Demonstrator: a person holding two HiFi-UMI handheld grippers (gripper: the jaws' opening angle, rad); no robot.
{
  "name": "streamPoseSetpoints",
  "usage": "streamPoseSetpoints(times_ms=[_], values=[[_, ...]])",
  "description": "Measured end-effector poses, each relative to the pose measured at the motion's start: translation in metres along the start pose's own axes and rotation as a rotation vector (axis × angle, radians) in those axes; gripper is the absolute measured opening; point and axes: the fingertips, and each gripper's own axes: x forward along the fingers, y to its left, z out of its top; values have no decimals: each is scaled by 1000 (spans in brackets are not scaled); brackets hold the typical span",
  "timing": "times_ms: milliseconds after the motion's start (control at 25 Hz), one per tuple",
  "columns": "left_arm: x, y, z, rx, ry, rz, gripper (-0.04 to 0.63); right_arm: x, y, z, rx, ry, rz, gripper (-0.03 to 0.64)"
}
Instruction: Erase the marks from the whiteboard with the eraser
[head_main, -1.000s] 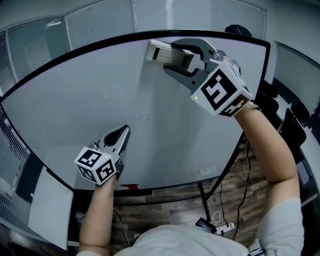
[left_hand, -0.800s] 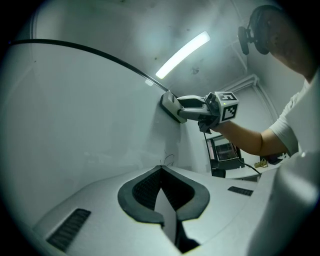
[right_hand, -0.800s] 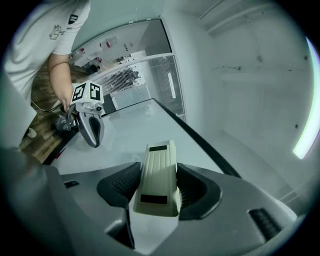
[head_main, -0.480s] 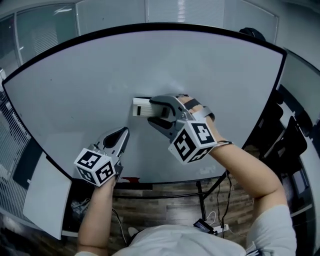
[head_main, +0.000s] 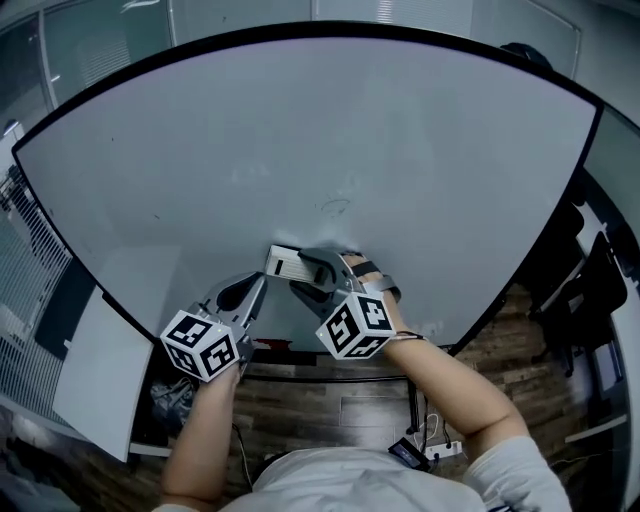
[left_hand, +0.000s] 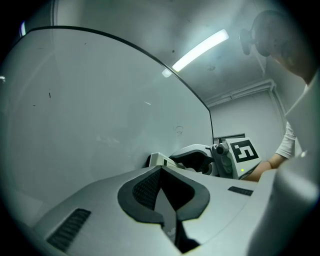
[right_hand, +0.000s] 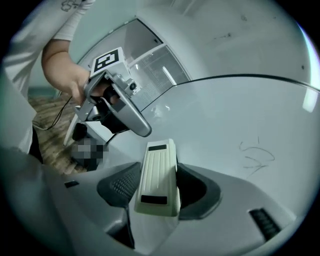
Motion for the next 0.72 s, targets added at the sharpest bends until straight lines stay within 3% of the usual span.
streamPoseSetpoints(times_ms=[240, 520, 720], values=[[-22, -19, 8, 9, -30, -50, 6, -21, 1, 26, 210, -26, -62, 230], [-75, -36, 4, -24, -78, -102, 6, -63, 31, 77, 658, -205, -124, 231], [-119, -40, 4, -37, -65, -137, 8, -84, 60, 110, 767, -284, -168, 232]])
